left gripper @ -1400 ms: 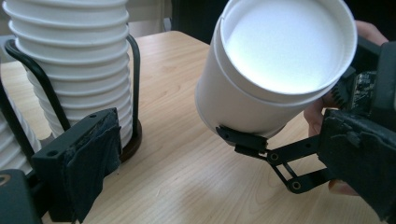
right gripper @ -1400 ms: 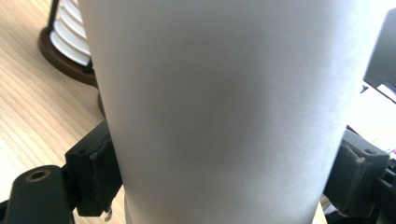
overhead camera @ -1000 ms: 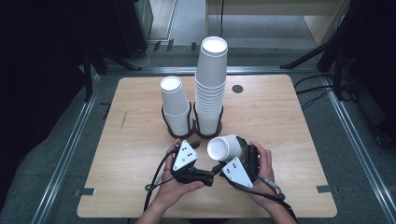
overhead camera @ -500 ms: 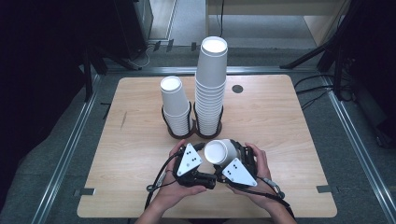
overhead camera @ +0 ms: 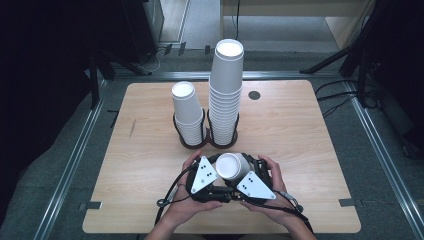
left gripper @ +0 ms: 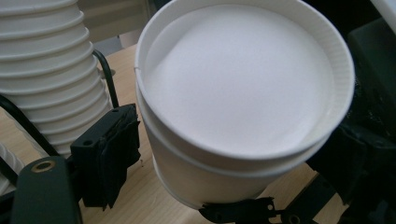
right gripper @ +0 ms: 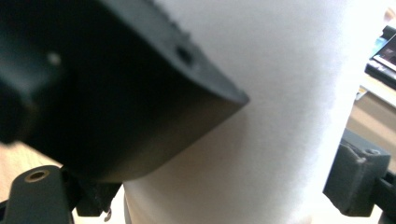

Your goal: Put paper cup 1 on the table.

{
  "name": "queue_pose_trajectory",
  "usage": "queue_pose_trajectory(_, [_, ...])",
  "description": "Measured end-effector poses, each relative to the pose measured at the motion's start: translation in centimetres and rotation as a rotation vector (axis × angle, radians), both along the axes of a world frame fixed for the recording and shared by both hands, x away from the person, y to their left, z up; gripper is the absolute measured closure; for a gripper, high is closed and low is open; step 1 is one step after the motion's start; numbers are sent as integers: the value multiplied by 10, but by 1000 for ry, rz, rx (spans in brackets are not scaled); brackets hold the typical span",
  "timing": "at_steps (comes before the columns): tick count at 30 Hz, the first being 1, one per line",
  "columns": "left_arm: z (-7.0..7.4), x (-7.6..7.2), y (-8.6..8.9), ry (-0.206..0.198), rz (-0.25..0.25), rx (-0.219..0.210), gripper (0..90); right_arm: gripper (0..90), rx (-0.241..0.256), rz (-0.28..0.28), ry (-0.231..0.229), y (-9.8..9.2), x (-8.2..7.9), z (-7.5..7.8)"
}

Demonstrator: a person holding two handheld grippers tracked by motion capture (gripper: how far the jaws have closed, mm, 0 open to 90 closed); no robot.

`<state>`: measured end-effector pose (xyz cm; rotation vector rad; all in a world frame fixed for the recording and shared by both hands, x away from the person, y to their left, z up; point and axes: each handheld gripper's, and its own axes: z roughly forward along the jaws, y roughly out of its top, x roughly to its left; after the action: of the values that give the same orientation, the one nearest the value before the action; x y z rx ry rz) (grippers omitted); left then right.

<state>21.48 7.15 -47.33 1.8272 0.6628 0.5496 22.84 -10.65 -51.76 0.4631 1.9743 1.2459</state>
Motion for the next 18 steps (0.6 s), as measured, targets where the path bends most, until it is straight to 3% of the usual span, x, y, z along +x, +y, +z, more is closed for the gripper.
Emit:
queue_pose_trajectory(7, [1,0,0,2,-5,-12,113,133,6,47,14,3,-3,-1])
queue_pose_trajectory(11, [2,-1,3,1,-11,-40,137,133,7,66,24,4,-3,-2])
queue_pose_trajectory(16, [0,-2,0,-15,-13,-21,163,133,-5,82,33,5,-4,-3])
queue_pose_trajectory(18, [0,-1,2,-3,-13,-42,179,132,-5,81,35,4,-3,-3])
